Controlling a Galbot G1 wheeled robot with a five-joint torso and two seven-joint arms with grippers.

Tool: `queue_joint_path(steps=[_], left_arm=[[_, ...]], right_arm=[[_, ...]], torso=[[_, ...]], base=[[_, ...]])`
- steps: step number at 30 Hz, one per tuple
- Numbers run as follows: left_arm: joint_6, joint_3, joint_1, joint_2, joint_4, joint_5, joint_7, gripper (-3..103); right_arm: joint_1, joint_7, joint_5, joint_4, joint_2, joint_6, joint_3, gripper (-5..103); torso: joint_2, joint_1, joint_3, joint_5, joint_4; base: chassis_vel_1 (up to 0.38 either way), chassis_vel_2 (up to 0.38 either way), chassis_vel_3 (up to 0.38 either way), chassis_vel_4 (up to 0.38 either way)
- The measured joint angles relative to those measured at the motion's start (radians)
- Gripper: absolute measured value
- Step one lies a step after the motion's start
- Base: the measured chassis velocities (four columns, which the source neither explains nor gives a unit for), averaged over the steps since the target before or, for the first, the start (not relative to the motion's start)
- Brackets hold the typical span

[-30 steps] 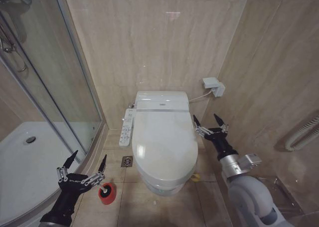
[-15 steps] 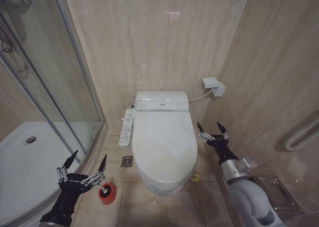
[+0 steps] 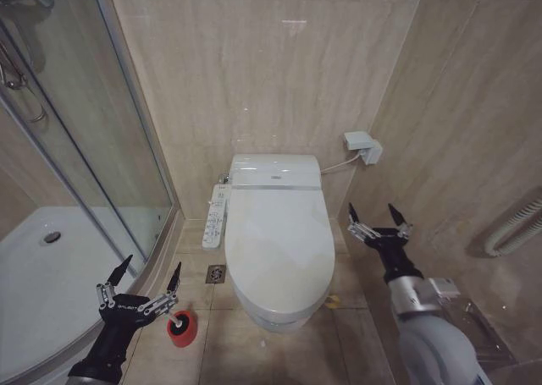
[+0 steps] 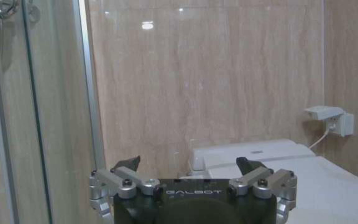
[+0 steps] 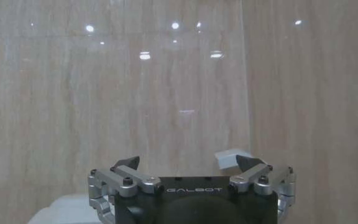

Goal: Open the toilet lid, clean the toilet bowl with a toilet brush, close the toilet lid, and flush.

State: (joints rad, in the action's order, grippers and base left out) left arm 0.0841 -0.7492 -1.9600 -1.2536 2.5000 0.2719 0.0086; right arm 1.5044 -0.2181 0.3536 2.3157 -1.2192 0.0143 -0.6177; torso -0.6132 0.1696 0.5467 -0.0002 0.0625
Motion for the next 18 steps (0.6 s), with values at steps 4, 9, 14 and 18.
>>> queue_joint_path(steps=[4, 9, 14, 18], left_arm=[[0.000, 0.000, 0.000, 0.000, 0.000, 0.000, 0.000, 100], [0.000, 0.000, 0.000, 0.000, 0.000, 0.000, 0.000, 100], [0.000, 0.000, 0.000, 0.000, 0.000, 0.000, 0.000, 100], [0.000, 0.000, 0.000, 0.000, 0.000, 0.000, 0.000, 100]], right_arm=[[0.060, 0.001, -0.053, 0.051, -0.037, -0.026, -0.017, 100], [0.127, 0.027, -0.137, 0.085, -0.113, -0.068, -0.024, 100], [0.195, 0.066, -0.184, 0.085, -0.173, -0.146, -0.021, 100], [0.237, 0.079, -0.191, 0.109, -0.194, -0.160, -0.014, 100]], torso=[[0.000, 0.000, 0.000, 0.0001, 0.0000], [0.000, 0.000, 0.000, -0.0001, -0.0003], [0.000, 0.000, 0.000, 0.0000, -0.0002], [0.000, 0.000, 0.000, 0.0000, -0.0003]], base=[[0.000, 0.000, 0.000, 0.000], [0.000, 0.000, 0.000, 0.000], [0.000, 0.000, 0.000, 0.000], [0.000, 0.000, 0.000, 0.000]])
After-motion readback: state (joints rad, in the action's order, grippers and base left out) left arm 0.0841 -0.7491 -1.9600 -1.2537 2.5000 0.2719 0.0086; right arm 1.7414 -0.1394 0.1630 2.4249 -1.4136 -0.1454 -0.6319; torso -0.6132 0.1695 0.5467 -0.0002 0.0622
